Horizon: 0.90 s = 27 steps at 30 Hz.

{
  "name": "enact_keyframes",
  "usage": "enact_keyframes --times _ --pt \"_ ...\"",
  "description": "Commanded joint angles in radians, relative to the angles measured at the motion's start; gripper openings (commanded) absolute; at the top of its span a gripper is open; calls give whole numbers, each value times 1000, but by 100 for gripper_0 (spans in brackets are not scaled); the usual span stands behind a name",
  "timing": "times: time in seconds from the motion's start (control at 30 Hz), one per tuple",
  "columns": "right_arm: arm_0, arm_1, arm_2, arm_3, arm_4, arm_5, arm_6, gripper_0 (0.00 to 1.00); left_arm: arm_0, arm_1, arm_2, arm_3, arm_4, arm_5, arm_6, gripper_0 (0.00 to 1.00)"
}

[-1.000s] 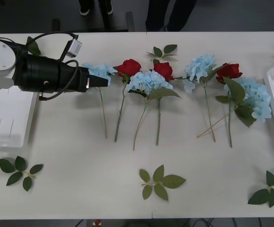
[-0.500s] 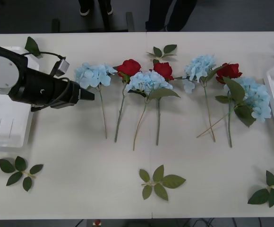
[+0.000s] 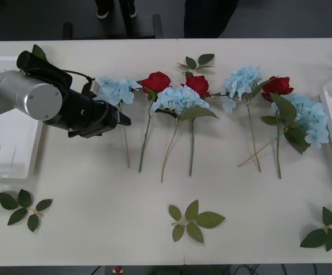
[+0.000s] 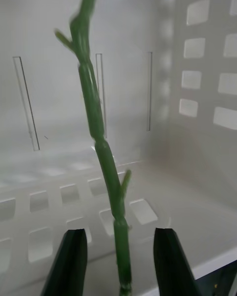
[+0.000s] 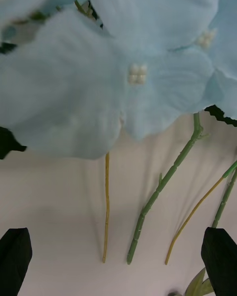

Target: Place the red flowers into the right box and the blue flowers into the left box. If a person shows an open palm, hand one flower to the person first, then continue sorting.

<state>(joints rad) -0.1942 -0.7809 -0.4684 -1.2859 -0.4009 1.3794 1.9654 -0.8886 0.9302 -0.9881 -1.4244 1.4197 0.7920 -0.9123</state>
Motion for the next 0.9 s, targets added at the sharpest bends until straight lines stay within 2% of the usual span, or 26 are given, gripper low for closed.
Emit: enact_keyframes --times 0.03,0.23,0.33,0.47,0.63,0.9 --pt "-36 -14 -23 -18 -6 20 -17 66 -73 -59 6 29 -94 66 127 100" --pt "-88 -17 -65 -96 -81 145 -23 79 -95 -120 6 42 -232 159 288 100" --pt "-154 -14 -85 -104 -147 237 -46 83 -99 -156 5 48 -308 191 352 100" --pt "-228 -5 -70 -104 -222 294 -123 88 -105 -197 -30 52 -430 225 421 100" --pt "-286 28 13 -104 -305 306 -289 88 -127 -251 -107 110 -527 225 503 100" --pt "-306 114 97 -138 -365 354 -573 89 -141 -300 -116 194 -539 216 504 100"
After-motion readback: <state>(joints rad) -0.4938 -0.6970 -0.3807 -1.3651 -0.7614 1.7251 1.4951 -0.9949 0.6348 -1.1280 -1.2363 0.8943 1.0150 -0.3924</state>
